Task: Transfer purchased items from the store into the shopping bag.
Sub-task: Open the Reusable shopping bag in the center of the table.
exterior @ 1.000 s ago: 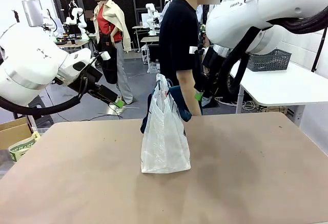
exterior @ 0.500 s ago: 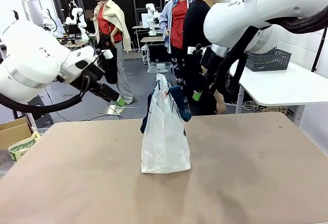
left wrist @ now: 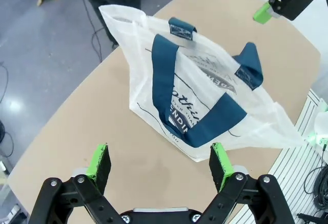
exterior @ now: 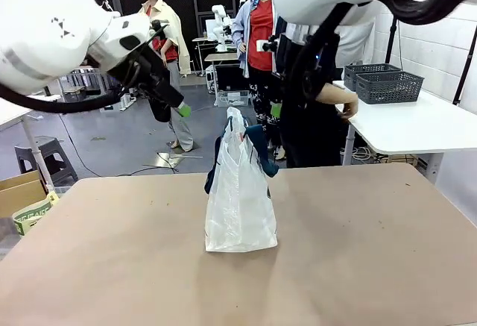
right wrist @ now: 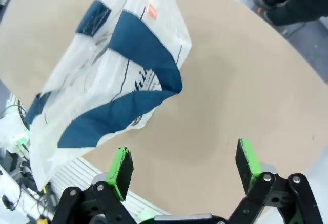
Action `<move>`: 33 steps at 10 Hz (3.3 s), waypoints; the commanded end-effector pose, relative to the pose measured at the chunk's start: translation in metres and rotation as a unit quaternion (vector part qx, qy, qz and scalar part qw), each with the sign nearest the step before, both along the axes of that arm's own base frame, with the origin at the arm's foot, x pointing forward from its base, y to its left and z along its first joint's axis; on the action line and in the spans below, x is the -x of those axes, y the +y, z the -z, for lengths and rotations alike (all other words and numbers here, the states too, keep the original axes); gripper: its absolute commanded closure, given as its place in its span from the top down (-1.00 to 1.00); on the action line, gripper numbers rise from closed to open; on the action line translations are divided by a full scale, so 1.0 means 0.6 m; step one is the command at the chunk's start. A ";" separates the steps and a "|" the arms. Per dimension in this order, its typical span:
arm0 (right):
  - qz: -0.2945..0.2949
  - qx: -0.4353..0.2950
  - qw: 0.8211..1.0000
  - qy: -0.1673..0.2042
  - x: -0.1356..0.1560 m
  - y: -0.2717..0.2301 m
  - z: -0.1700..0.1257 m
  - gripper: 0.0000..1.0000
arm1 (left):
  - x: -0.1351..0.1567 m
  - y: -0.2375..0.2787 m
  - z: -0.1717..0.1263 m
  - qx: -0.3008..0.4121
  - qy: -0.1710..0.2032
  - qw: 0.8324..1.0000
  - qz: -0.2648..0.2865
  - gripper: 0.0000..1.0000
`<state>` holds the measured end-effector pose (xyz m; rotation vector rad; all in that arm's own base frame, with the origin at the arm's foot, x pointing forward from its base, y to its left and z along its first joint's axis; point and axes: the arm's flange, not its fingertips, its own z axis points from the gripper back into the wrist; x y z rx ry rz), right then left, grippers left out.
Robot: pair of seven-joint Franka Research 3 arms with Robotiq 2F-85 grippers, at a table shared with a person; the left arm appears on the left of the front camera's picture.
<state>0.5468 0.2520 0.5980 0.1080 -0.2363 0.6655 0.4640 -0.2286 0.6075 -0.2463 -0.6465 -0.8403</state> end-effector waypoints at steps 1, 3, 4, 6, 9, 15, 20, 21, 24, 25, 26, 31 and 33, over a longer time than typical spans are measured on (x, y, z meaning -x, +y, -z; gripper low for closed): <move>0.038 0.018 0.999 0.027 -0.047 0.051 -0.028 1.00 | -0.027 -0.037 -0.025 -0.024 0.048 0.998 -0.040 1.00; 0.071 0.032 0.996 0.041 -0.054 0.095 -0.029 1.00 | -0.034 -0.076 -0.024 -0.025 0.071 0.995 -0.070 1.00; 0.090 0.030 0.994 0.056 -0.051 0.111 -0.026 1.00 | -0.035 -0.093 -0.027 -0.026 0.078 0.994 -0.075 1.00; 0.099 0.034 0.993 0.050 -0.041 0.124 -0.013 1.00 | -0.042 -0.129 -0.021 -0.033 0.091 0.993 -0.073 1.00; 0.089 0.021 0.994 0.058 -0.031 0.122 0.001 1.00 | -0.031 -0.113 -0.011 -0.023 0.084 0.994 -0.072 1.00; 0.095 0.002 0.991 0.091 0.009 0.129 0.056 1.00 | -0.033 -0.171 0.025 -0.073 0.161 0.965 -0.195 1.00; 0.136 0.004 0.985 0.109 0.005 0.139 0.079 1.00 | -0.048 -0.195 0.036 -0.068 0.194 0.954 -0.219 1.00; 0.148 0.005 0.983 0.109 -0.003 0.138 0.084 1.00 | -0.050 -0.197 0.039 -0.065 0.197 0.953 -0.219 1.00; 0.180 0.005 0.977 0.118 -0.042 0.133 0.089 1.00 | -0.056 -0.196 0.043 -0.052 0.206 0.951 -0.225 1.00; 0.191 0.007 0.974 0.122 -0.050 0.132 0.093 1.00 | -0.057 -0.198 0.047 -0.052 0.212 0.948 -0.231 1.00; 0.201 0.005 0.972 0.123 -0.058 0.134 0.097 1.00 | -0.061 -0.200 0.054 -0.039 0.212 0.949 -0.228 1.00; 0.219 0.009 0.967 0.130 -0.083 0.132 0.112 1.00 | -0.069 -0.214 0.083 -0.054 0.218 0.946 -0.233 1.00; 0.214 0.008 0.969 0.124 -0.088 0.128 0.123 1.00 | -0.070 -0.208 0.083 -0.053 0.219 0.947 -0.228 1.00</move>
